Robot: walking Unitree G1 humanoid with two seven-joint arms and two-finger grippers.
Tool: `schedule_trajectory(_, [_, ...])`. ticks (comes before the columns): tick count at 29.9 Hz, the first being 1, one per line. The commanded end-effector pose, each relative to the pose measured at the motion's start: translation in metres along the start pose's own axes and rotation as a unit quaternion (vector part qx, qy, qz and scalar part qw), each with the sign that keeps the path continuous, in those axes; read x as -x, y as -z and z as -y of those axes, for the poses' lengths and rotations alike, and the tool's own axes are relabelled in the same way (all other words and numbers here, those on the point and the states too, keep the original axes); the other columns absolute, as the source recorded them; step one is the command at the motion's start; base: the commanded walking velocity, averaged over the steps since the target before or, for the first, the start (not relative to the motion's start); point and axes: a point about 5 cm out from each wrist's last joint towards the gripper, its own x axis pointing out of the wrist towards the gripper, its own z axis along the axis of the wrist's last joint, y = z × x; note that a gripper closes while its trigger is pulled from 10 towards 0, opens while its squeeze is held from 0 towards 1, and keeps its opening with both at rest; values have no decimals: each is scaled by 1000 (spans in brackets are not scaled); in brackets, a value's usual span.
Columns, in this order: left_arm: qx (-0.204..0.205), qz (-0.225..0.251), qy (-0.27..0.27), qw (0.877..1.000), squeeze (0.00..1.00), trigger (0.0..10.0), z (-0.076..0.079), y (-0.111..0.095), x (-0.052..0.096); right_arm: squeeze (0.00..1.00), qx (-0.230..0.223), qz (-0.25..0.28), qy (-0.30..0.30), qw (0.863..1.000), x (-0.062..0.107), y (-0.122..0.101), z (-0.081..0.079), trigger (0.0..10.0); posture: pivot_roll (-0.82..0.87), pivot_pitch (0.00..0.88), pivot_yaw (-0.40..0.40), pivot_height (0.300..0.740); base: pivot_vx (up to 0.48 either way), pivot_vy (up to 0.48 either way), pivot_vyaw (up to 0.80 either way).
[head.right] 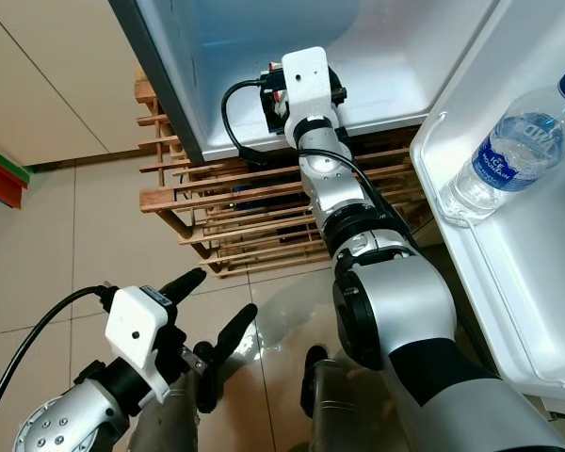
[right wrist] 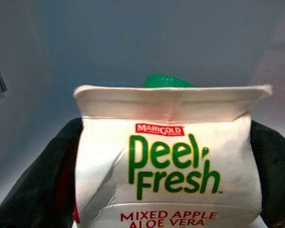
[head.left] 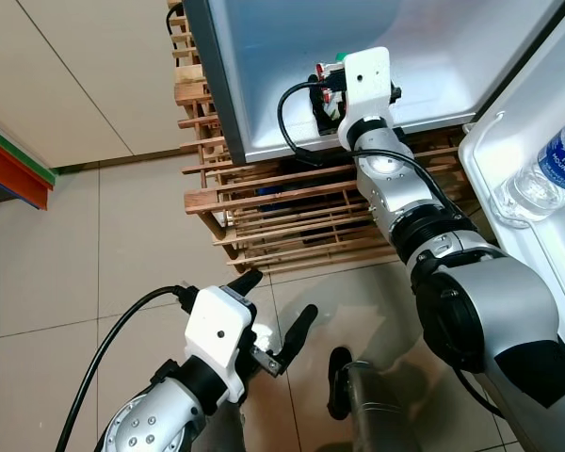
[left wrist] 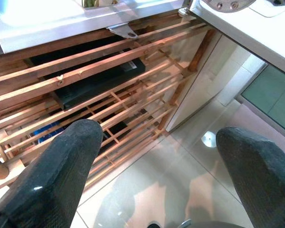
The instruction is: Restocking fridge
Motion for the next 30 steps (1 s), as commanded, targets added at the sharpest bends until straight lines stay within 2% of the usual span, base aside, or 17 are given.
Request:
schedule_trajectory(1, [8, -9, -4, 1000, 0, 10000, 1, 5, 2, 0, -55, -26, -8, 998, -1, 4, -3, 10000, 285, 374, 6, 740, 0, 0, 0])
schedule_trajectory(3, [7, -9, -5, 1000, 0, 10000, 1, 6, 1, 0, -80, -42, -9, 996, -1, 6, -1, 10000, 282, 369, 5, 740, 0, 0, 0])
schedule_trajectory(6, [7, -9, -5, 1000, 0, 10000, 1, 7, 1, 0, -95, -56, -7, 994, -1, 9, 2, 10000, 282, 366, 3, 740, 0, 0, 0])
schedule_trajectory(12, [8, -10, -8, 1000, 0, 10000, 1, 9, 0, 0, -75, -63, -18, 995, -2, 7, 1, 10000, 278, 358, -4, 740, 0, 0, 0])
schedule_trajectory(16, [8, -9, -8, 1000, 0, 10000, 1, 10, -1, 0, 18, -57, -43, 997, -2, 6, -5, 10000, 273, 353, -10, 740, 0, 0, 0])
schedule_trajectory(17, [8, -9, -8, 1000, 0, 10000, 1, 10, -1, 0, 18, -57, -43, 997, -2, 6, -5, 10000, 273, 353, -10, 740, 0, 0, 0])
schedule_trajectory(19, [8, -6, -10, 1000, 0, 10000, 1, 10, -2, 0, 85, -50, -62, 993, -1, 7, -11, 10000, 272, 352, -11, 740, 0, 0, 0])
schedule_trajectory(21, [7, -5, -10, 1000, 0, 10000, 1, 9, -3, 0, 91, -52, -72, 992, 0, 8, -14, 10000, 272, 351, -14, 740, 0, 0, 0])
schedule_trajectory(24, [6, -3, -12, 1000, 0, 10000, 0, 9, -4, 0, 32, -59, -65, 996, -2, 5, -14, 10000, 269, 354, -20, 740, 0, 0, 0])
schedule_trajectory(26, [6, -2, -15, 1000, 0, 10000, 0, 10, -5, 0, -23, -72, -61, 995, -2, 7, -14, 10000, 262, 355, -23, 740, 0, 0, 0])
schedule_trajectory(30, [6, -2, -16, 1000, 0, 10000, 0, 10, -6, 0, -59, -83, -51, 994, -1, 10, -14, 10000, 255, 355, -27, 740, 0, 0, 0])
